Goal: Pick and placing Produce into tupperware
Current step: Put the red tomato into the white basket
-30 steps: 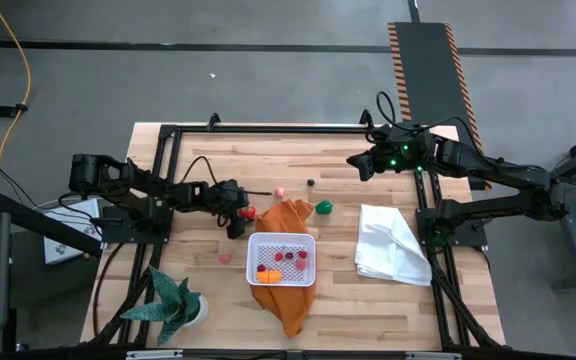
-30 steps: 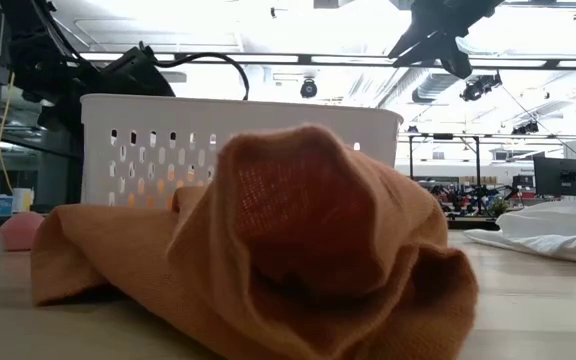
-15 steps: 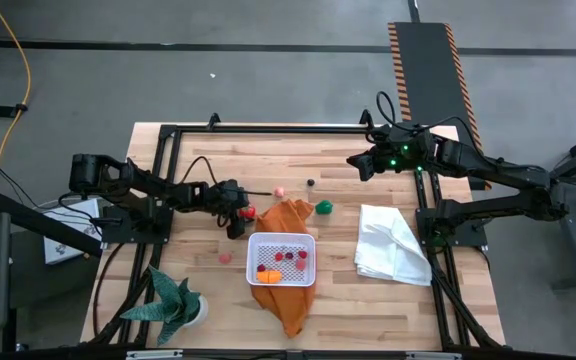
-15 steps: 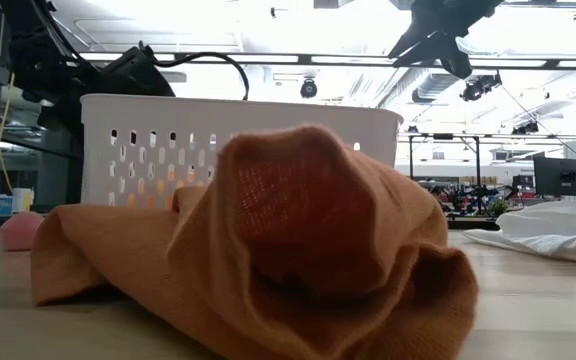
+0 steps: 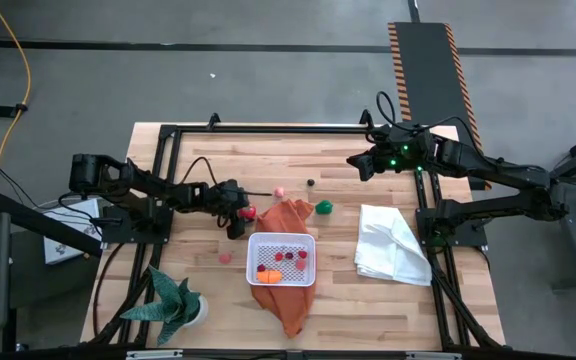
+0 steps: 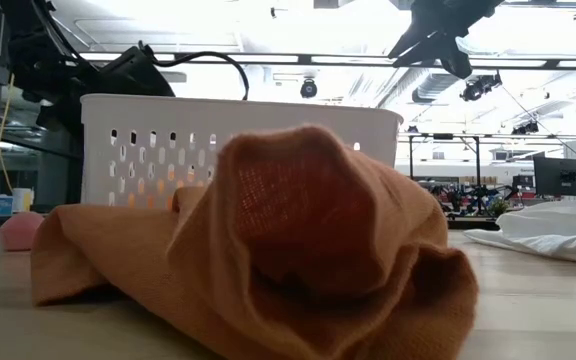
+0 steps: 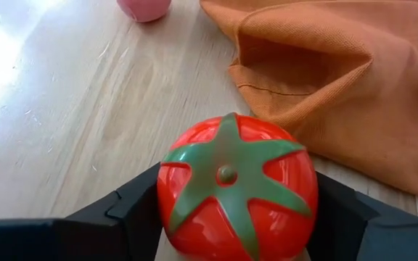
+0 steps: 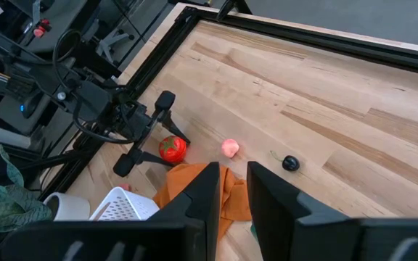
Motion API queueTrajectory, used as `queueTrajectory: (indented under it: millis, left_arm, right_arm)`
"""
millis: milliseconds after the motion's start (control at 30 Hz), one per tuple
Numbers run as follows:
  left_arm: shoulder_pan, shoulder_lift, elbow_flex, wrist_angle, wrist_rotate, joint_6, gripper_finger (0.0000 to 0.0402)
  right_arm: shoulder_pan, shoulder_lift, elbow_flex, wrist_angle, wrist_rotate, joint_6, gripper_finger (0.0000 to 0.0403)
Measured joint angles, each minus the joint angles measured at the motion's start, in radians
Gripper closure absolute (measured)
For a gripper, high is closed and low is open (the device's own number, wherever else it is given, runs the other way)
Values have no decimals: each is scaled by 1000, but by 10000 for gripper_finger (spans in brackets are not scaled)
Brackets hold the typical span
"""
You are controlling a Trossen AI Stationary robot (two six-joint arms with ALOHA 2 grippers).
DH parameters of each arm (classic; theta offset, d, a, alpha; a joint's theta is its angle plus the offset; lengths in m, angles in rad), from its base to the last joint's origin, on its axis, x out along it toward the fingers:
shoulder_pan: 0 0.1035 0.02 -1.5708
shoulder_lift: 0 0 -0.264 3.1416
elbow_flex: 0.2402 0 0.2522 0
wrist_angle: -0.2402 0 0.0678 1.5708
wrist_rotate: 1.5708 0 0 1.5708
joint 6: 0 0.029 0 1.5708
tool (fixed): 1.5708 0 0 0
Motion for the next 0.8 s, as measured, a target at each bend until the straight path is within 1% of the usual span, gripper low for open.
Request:
queueTrajectory:
  millis: [67,200,333,400,600,733,800]
  left_arm:
    - [0,0,0,0,0,0,165]
    - [0,0,0,0,-1,0,164]
    - [0,0,0,0,-4,0,139]
    - [1,0,0,0,-4,0,136]
    - [1,-1,0,1,-4,0,166]
    - [1,-1,0,1,-3,-1,164]
    - [1,-1,0,1,-3,-8,151]
  right_arm:
    - [0,0,0,0,0,0,340]
    - [0,0,0,0,0,0,340]
    - [0,0,0,0,0,0,340]
    - [0,0,0,0,0,0,340]
    - [0,0,0,0,0,0,340]
    - [0,0,0,0,0,0,340]
    - [0,0,0,0,0,0,340]
